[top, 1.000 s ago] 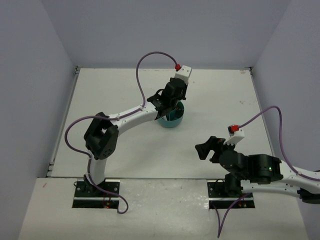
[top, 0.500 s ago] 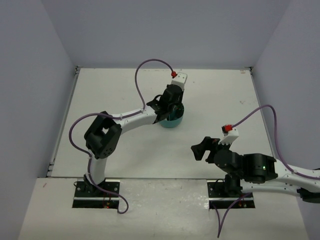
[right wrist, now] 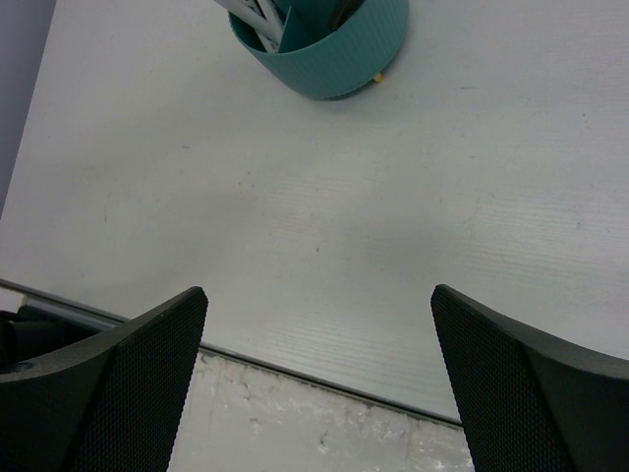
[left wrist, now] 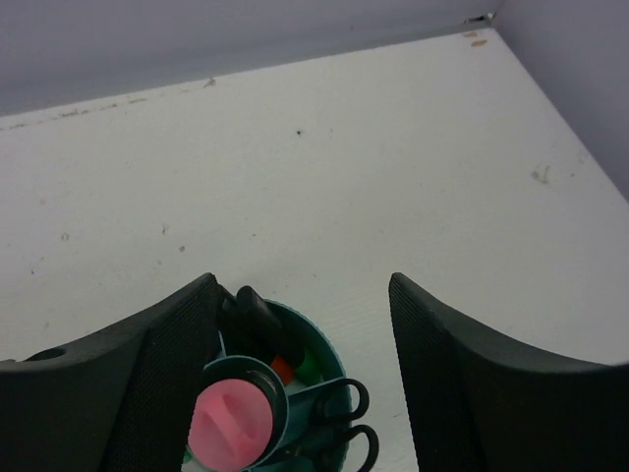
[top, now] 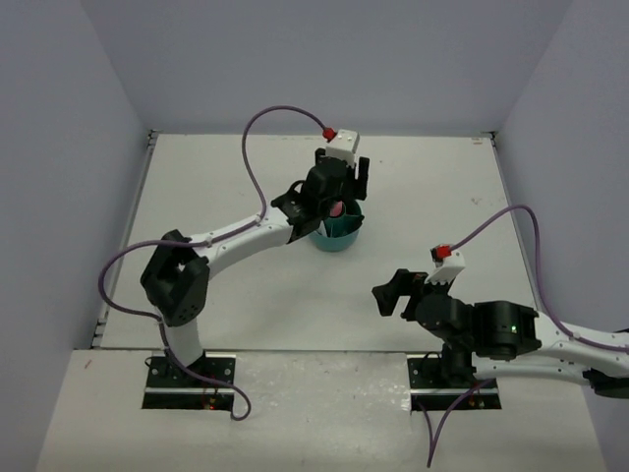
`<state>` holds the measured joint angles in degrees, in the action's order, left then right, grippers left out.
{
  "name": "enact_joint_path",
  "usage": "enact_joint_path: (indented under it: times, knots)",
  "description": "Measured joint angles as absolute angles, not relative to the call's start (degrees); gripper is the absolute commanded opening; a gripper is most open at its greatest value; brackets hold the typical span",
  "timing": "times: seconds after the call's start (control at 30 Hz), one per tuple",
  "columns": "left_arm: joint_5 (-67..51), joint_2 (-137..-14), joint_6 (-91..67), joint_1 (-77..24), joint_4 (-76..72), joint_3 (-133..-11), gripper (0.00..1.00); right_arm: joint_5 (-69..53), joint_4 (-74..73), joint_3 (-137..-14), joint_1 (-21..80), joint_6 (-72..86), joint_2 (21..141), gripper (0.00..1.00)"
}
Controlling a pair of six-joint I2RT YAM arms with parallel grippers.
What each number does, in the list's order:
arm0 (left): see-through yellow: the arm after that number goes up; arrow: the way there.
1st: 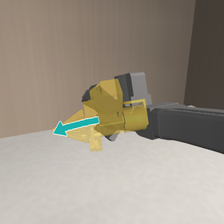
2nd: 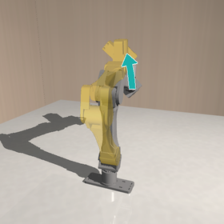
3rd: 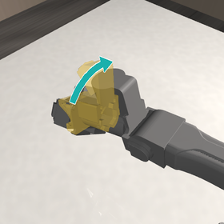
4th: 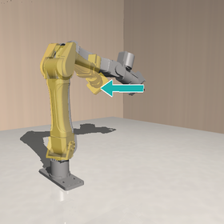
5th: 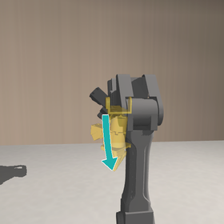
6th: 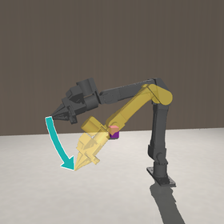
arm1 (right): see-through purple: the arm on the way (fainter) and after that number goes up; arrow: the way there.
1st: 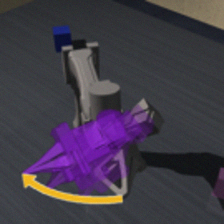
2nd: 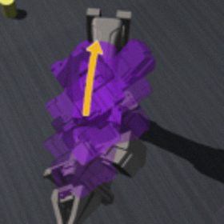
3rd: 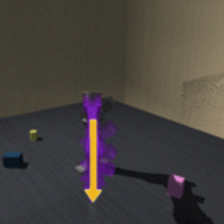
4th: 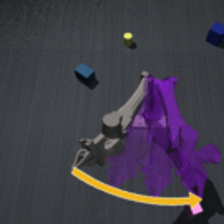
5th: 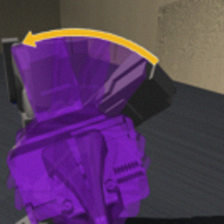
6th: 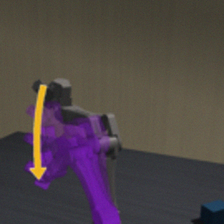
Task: Sort the stationery into containers
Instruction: Place the pen in the storage box, then reset both arms
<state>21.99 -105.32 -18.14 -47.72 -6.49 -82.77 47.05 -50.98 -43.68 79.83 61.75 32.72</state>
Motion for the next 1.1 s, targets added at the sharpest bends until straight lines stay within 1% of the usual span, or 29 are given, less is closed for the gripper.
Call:
enact_joint_path:
  times: [0.07, 0.13, 0.17, 0.27, 0.33, 0.43, 0.57, 0.63, 0.7, 0.87, 1.0, 1.1]
  knots:
    - [21.86, -101.47, -18.99, -48.04, -4.92, -82.60, 0.92, 47.07, -50.93, -43.68, 79.83, 61.72, 33.25, 0.99]
    - [21.91, -96.79, -19.87, -48.35, -2.89, -82.59, 0.99, 47.10, -50.84, -43.68, 79.82, 61.71, 33.69, 0.99]
    - [22.10, -94.21, -20.40, -48.51, -1.65, -82.53, 1.00, 47.12, -50.80, -43.68, 79.81, 61.63, 33.96, 0.99]
    - [23.58, -85.23, -22.39, -48.83, 2.47, -80.92, 1.00, 47.61, -50.81, -43.72, 79.83, 60.68, 34.97, 0.99]
    - [26.07, -78.25, -23.98, -48.84, 5.70, -77.54, 1.00, 48.91, -52.09, -44.19, 79.83, 60.69, 36.29, 0.99]
    - [31.00, -68.75, -28.16, -48.02, 13.66, -71.65, 1.00, 51.35, -58.67, -47.59, 79.82, 64.24, 38.47, 0.99]
    - [32.60, -60.04, -32.64, -41.96, 20.59, -62.07, 1.00, 54.95, -66.32, -53.67, 79.83, 67.22, 38.71, 0.99]
    - [33.91, -57.11, -34.88, -38.01, 24.98, -57.03, 1.00, 57.00, -69.24, -55.88, 79.81, 68.01, 38.11, 0.99]
    - [35.32, -55.73, -36.87, -36.24, 30.52, -54.44, 1.00, 58.67, -71.76, -57.33, 79.81, 68.48, 37.71, 0.99]
    - [35.99, -51.11, -38.98, -36.13, 40.01, -53.85, 1.00, 61.32, -75.00, -59.18, 79.81, 71.15, 37.59, 0.99]
    - [37.54, -43.29, -38.93, -36.14, 45.32, -53.94, 1.00, 63.14, -75.96, -58.94, 79.81, 72.79, 35.99, 0.99]
    - [38.71, -37.41, -37.76, -36.12, 46.42, -53.65, 1.00, 63.89, -76.46, -57.94, 79.81, 73.11, 33.85, 0.99]
